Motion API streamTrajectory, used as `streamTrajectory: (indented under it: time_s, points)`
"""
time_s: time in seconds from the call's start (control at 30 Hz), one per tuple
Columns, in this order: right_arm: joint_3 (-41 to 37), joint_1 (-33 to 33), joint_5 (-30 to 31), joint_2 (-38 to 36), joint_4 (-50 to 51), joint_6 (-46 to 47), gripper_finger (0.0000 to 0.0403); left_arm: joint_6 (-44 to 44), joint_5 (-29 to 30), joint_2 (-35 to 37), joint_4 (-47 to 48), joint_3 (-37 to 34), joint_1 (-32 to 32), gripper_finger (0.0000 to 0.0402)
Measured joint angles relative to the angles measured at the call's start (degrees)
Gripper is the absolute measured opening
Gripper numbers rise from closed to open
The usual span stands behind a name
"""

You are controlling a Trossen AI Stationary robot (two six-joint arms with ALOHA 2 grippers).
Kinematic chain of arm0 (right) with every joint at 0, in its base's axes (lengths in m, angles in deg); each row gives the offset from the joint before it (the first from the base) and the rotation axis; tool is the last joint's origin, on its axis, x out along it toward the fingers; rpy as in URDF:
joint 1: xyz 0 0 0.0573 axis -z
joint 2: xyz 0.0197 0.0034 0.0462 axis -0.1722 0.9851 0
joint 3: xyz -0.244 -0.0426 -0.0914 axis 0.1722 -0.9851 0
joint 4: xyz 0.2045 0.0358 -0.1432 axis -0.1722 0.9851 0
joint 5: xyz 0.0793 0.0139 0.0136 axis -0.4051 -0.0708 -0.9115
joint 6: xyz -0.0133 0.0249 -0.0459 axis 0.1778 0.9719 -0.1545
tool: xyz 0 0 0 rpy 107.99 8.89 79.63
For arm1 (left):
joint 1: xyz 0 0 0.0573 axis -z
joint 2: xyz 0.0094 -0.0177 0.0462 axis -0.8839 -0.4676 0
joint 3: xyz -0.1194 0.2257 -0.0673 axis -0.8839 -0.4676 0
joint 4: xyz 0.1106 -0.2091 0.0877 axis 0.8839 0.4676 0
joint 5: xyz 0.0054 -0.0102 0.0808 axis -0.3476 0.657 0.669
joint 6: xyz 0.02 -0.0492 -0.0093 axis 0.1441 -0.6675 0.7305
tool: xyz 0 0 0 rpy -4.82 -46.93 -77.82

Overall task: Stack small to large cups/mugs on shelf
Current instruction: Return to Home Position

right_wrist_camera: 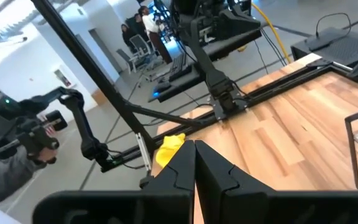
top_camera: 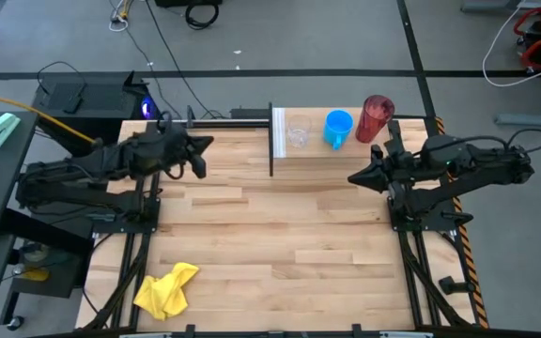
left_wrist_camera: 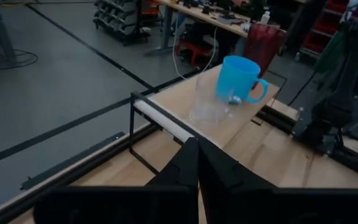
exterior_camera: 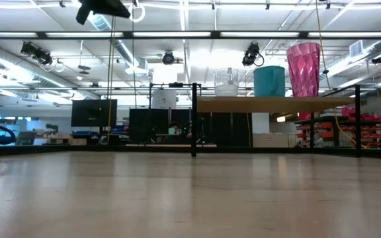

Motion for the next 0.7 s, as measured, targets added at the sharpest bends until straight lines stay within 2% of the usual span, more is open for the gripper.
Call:
streamTrajectory:
  time_s: [0.13, 0.3, 0.4, 0.53, 0.6, 0.7]
  points:
    - [0.00, 0.01, 0.04, 0.22, 0.60, -1.38, 0.0011, -0.01, 0.07, 0.71, -2.61, -3.47, 0.25, 0.0016]
    - [0.00, 0.01, 0.03, 0.07, -0.19, 0.60, 0.0011, -2.73, -0.79, 0.51, -1.22, -3.68, 0.27, 0.0037]
    - [0.00, 0.01, 0.04, -0.32, -2.83, 0.19, 0.0011, -3.07, -2.10, 0.46, 0.82, -3.70, 0.27, 0.0042]
    - [0.02, 0.01, 0.06, -0.65, -9.51, -4.48, 0.0011, -7.62, -4.38, 0.46, 0.66, -3.70, 0.27, 0.0041]
    - [0.02, 0.01, 0.06, -1.10, -12.88, -6.21, 0.0011, -6.11, -4.64, 0.62, -0.73, -3.37, 0.29, 0.0038]
    - [0.09, 0.01, 0.09, -2.92, -15.06, -7.36, 0.0011, -3.13, -9.46, 2.74, -1.76, -1.76, 0.25, 0.0032]
